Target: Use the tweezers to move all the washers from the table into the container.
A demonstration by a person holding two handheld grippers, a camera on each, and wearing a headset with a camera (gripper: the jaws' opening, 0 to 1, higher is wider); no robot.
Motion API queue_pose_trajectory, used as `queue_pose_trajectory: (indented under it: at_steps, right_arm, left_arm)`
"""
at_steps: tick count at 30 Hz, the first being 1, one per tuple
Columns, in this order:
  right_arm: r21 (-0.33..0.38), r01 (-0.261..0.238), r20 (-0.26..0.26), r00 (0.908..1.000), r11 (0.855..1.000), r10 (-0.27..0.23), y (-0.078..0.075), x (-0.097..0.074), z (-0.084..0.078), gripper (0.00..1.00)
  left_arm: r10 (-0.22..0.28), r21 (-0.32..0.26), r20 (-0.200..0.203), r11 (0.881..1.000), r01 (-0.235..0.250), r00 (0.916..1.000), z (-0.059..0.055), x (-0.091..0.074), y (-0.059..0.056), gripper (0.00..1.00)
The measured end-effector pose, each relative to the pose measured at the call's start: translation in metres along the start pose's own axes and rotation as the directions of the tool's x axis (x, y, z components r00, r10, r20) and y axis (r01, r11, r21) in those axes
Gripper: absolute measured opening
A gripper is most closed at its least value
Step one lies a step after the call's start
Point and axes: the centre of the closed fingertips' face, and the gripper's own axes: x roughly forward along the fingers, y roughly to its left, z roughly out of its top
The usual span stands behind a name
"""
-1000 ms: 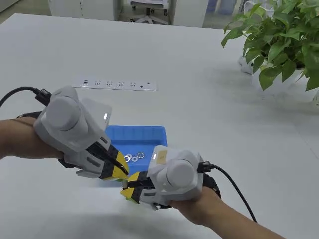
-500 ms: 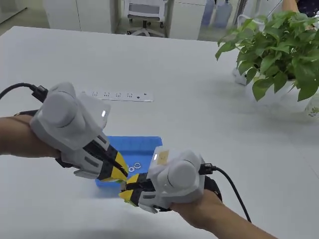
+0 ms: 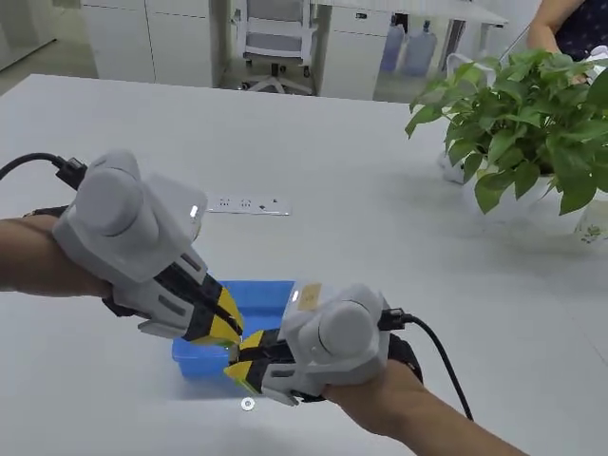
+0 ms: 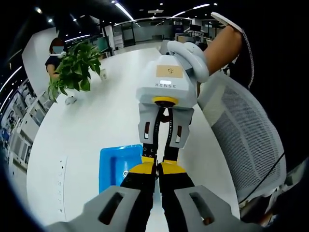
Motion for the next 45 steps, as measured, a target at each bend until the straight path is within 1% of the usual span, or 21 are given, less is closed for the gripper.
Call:
queue_pose_trajectory:
  at_steps: [7,10,15,20,31,40,45]
  right_arm:
    - [-0.007,0.006,0.006,1.0,1.0,-0.006,-0.012,-0.001,0.006,0.09]
    - [-0.004,0.01,0.011,0.9999,1.0,-0.01,-0.018,0.0,0.008,0.09]
    - [0.001,0.014,0.017,0.9998,1.0,-0.014,-0.028,0.001,0.009,0.09]
    - [0.008,0.016,0.017,0.9997,1.0,-0.016,-0.035,0.004,0.006,0.09]
    - [0.014,0.017,0.017,0.9997,1.0,-0.017,-0.048,0.015,-0.001,0.09]
    - [0.015,0.018,0.021,0.9996,1.0,-0.018,-0.059,0.026,-0.007,0.09]
    - [0.019,0.018,0.015,0.9997,1.0,-0.019,-0.064,0.033,-0.013,0.09]
  left_arm:
    - [0.01,0.009,-0.001,1.0,-0.01,0.9999,0.003,-0.004,0.011,0.06]
    - [0.016,0.013,-0.002,1.0,-0.016,0.9999,0.003,-0.005,0.017,0.06]
    - [0.026,0.015,0.0,1.0,-0.026,0.9997,0.003,-0.004,0.027,0.06]
    - [0.024,0.015,-0.002,1.0,-0.024,0.9997,0.0,-0.001,0.034,0.06]
    - [0.028,0.01,-0.008,1.0,-0.028,0.9996,-0.01,0.006,0.048,0.06]
    - [0.041,0.008,-0.023,0.999,-0.041,0.9989,-0.02,0.012,0.059,0.06]
    - [0.043,0.003,-0.029,0.999,-0.043,0.9987,-0.027,0.017,0.065,0.06]
